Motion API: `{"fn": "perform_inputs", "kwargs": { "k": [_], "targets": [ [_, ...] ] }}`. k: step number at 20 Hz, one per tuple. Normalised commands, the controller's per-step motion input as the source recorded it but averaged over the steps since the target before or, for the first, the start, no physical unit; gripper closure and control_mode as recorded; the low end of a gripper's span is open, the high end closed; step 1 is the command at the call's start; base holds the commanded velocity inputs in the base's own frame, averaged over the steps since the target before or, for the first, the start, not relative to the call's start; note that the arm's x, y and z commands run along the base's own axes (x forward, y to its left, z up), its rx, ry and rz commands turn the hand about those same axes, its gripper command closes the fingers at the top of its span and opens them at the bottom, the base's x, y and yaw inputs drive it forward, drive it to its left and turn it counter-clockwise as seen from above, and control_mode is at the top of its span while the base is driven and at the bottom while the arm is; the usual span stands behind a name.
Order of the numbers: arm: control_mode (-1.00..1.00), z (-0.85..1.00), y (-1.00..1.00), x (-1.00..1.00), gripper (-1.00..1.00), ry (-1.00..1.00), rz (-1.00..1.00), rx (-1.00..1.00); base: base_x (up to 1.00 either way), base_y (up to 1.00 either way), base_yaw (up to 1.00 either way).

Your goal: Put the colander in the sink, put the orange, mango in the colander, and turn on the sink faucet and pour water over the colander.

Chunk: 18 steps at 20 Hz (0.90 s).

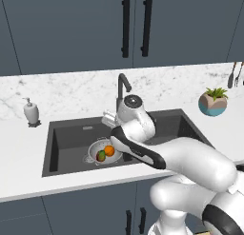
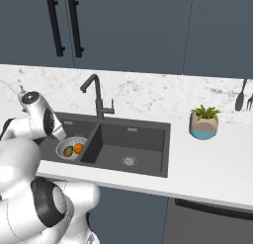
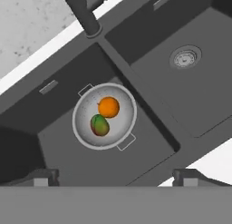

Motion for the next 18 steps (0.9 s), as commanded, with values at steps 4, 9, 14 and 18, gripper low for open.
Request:
{"fn": "perform_inputs", "kwargs": {
  "k": [4,9,14,18],
  "targets": [
    [-1.00,0.97,-0.83,-0.23,-1.00,0.06,0.09,0.23,0.00,0.00,0.00],
    [-1.00,0.60,-0.82,-0.01,-1.00,0.13,0.09,0.23,0.00,0.00,0.00],
    [-1.00,0.10,-0.60,0.23,-1.00,0.05,0.11,0.21,0.00,0.00,0.00],
    [-1.00,0.00,-0.36,0.72,-1.00,0.01,0.14,0.21,0.00,0.00,0.00]
  ]
}}
